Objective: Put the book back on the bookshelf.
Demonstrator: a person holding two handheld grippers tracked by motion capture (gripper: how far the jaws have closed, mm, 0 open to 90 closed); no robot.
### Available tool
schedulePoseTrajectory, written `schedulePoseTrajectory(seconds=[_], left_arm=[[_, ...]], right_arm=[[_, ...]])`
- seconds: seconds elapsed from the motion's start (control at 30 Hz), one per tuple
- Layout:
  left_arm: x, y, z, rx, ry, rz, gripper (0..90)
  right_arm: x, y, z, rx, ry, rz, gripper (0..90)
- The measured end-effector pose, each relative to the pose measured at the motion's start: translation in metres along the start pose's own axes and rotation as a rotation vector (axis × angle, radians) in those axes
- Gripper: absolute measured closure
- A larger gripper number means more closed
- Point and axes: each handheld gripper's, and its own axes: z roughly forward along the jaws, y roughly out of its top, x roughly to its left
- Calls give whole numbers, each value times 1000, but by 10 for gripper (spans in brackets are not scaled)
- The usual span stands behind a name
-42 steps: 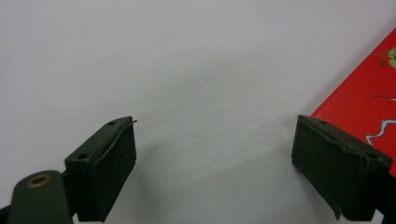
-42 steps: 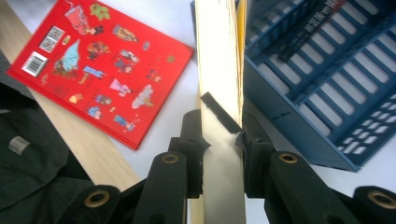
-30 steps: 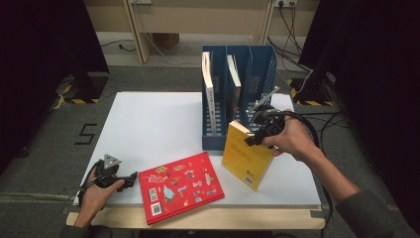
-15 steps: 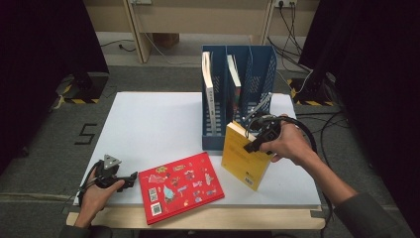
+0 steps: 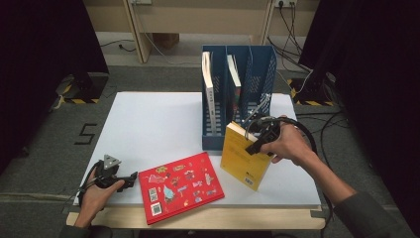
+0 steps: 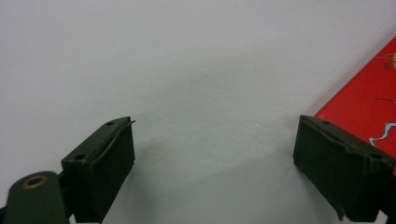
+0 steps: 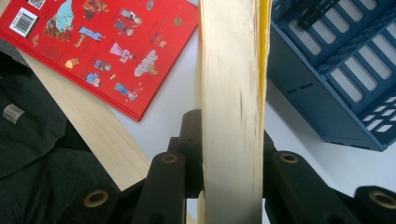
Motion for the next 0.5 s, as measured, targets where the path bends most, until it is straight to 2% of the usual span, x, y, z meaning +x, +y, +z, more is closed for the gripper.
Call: schedulePoseTrajectory(seconds=[0.1, 0.2, 0.5], left_arm=[[0, 0, 0, 0, -1, -2, 118], [0, 0, 0, 0, -1, -2, 116], [0, 0, 0, 0, 0, -2, 110]], right_arm=[[-4, 0, -1, 2, 4, 2, 755], [-10, -1, -6, 1, -12, 8, 756], [-19, -4, -41, 2, -69, 17, 756]])
